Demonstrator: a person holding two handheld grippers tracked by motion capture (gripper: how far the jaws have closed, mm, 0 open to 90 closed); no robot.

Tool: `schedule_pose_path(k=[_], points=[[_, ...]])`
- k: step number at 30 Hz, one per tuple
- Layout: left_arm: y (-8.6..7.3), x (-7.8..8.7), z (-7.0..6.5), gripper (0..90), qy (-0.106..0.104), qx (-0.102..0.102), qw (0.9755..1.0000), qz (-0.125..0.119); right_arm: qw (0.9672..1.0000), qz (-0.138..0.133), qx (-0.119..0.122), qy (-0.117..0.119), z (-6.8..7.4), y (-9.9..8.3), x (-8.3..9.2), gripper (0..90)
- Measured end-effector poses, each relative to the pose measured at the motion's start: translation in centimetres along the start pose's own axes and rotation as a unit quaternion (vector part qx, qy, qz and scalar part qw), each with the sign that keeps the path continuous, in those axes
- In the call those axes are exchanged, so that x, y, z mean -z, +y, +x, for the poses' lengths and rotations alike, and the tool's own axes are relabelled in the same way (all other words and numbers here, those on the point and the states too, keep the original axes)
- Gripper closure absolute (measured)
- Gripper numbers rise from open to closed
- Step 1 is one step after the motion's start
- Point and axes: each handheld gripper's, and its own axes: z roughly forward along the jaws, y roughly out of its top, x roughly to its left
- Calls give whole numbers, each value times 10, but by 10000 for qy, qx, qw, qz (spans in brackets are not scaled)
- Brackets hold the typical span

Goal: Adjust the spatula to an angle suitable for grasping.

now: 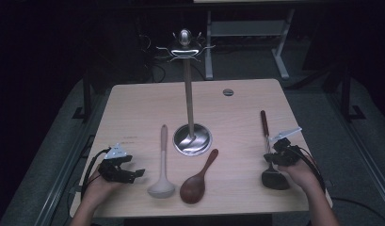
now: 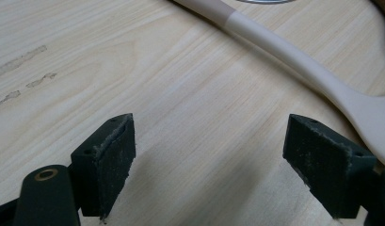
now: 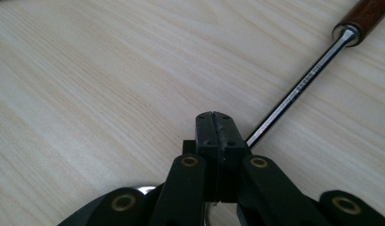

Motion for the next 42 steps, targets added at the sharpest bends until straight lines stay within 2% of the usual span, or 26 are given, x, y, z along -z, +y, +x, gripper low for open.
schedule_pose_path(k=[3,4,7,8,9,10,12,13,18,20,21,22,23,24,26,29,30,32,36,38,39,42], points=[[0,0,0,173,-1,6,10000,13,9998,-178,-105,-15,-1,1,3,900],[0,-1,0,173,2,-1,10000,26,9994,-277,-175,-116,-3,3,6,900],[0,-2,-1,173,-12,-9,10000,18,9988,-360,-266,-203,-6,5,8,900],[0,-2,-1,173,-13,19,10000,8,9973,-536,-343,-367,-14,9,10,900],[1,-3,-1,173,-27,-19,10000,56,9965,-628,-383,-409,-18,11,11,900],[1,-4,-2,173,-30,-24,10000,37,9958,-650,-473,-434,-20,13,11,900],[1,-5,-2,173,-31,-45,10000,55,9949,-731,-487,-503,-24,15,11,900],[1,-5,-3,173,-45,-13,10000,56,9928,-823,-605,-620,-30,19,8,900],[1,-6,-3,173,-67,-60,9999,75,9906,-802,-768,-800,-40,23,-2,900],[1,-7,-3,173,-81,-33,9999,87,9879,-869,-968,-849,-50,25,-7,900],[1,-7,-3,173,-81,-7,9999,76,9879,-869,-968,-849,-50,25,-7,900],[1,-8,-3,173,-87,1,9999,73,9867,-877,-1069,-856,-53,26,-9,900],[2,-8,-3,173,-95,3,9999,46,9854,-906,-1138,-887,-56,27,-11,900],[2,-8,-2,173,-94,-34,9999,76,9820,-958,-1313,-963,-62,29,-16,900],[2,-8,-3,173,-96,-45,9999,69,9802,-991,-1419,-959,-67,31,-23,900],[2,-9,-4,173,-104,-22,9999,60,9805,-936,-1389,-1028,-69,33,-30,900],[1,-8,-3,173,-103,-66,9999,95,9824,-785,-1344,-1033,-68,33,-36,900],[1,-9,-2,173,-102,-39,9999,74,9833,-725,-1301,-1042,-69,32,-38,900],[1,-8,-2,173,-87,-16,9999,64,9833,-795,-1329,-958,-68,32,-37,900],[2,-8,-3,173,-76,-48,9999,77,9849,-773,-1235,-935,-67,33,-38,900],[2,-9,-4,173,-70,-53,9999,88,9866,-782,-1114,-894,-65,35,-38,900],[2,-9,-4,173,-73,-72,9999,91,9881,-774,-1021,-856,-61,37,-39,900]])
